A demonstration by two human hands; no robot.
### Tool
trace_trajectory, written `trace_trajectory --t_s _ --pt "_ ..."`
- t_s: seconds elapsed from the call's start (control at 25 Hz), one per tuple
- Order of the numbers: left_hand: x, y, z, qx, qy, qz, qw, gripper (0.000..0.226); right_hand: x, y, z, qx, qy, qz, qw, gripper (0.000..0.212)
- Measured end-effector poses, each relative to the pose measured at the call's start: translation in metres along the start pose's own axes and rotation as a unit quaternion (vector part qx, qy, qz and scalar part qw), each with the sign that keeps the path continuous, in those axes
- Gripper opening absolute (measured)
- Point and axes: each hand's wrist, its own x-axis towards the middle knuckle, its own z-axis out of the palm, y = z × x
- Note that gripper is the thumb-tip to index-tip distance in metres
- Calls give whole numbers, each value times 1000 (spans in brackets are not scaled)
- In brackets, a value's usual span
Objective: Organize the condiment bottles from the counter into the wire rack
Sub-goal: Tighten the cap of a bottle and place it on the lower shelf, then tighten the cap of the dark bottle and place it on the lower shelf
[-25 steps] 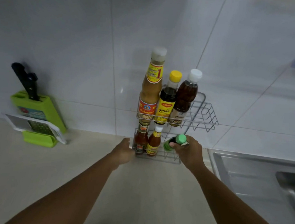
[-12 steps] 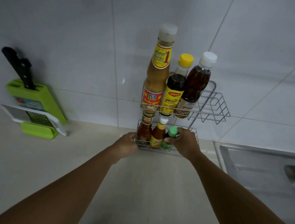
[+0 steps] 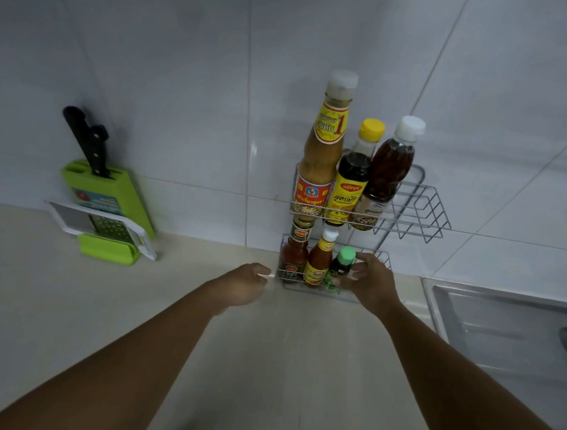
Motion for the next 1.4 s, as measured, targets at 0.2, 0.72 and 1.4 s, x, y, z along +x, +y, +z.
trace_trajectory --t_s 0.2,0.72,1.4 --pt "-50 -19 -47 -14 -31 -11 999 43 -67 -23 10 48 140 -45 988 85" --pt "-198 -196 -17 63 -40 36 997 57 -246 -93 108 -83 -419 -238 872 63" --pt "-239 -137 42 -140 -11 150 979 23 -267 -139 15 -126 -123 -407 896 26"
